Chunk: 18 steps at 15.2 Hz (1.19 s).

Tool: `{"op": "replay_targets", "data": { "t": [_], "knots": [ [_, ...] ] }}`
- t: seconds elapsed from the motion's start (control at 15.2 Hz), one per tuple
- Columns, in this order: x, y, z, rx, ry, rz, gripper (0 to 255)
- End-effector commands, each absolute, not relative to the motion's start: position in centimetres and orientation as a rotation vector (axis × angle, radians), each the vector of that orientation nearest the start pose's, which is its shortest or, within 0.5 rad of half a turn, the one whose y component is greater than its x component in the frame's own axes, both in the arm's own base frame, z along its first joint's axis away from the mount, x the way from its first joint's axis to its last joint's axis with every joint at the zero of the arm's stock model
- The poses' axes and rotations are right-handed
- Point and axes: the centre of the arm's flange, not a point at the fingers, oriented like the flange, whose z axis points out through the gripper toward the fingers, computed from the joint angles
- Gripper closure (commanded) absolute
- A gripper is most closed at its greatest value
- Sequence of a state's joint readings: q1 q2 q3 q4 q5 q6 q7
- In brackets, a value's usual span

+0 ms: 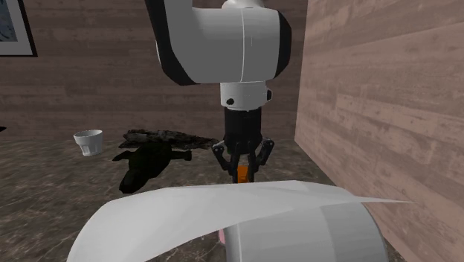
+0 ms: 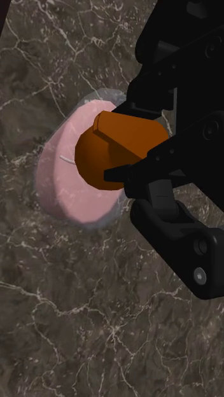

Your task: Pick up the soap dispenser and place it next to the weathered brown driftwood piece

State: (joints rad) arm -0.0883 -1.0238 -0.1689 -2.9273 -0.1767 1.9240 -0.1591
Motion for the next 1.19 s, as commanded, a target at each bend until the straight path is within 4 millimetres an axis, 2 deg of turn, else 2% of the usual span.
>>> {"op": "replay_targets", "data": {
  "t": [0.0, 0.26, 1.12],
  "knots": [
    [24.5, -6.8, 41.1, -3.165, -0.066, -0.018, 255],
    [24.6, -6.8, 41.1, -3.165, -0.066, -0.018, 255],
    [24.6, -6.8, 48.0, -3.165, -0.066, -0.018, 255]
  ]
}}
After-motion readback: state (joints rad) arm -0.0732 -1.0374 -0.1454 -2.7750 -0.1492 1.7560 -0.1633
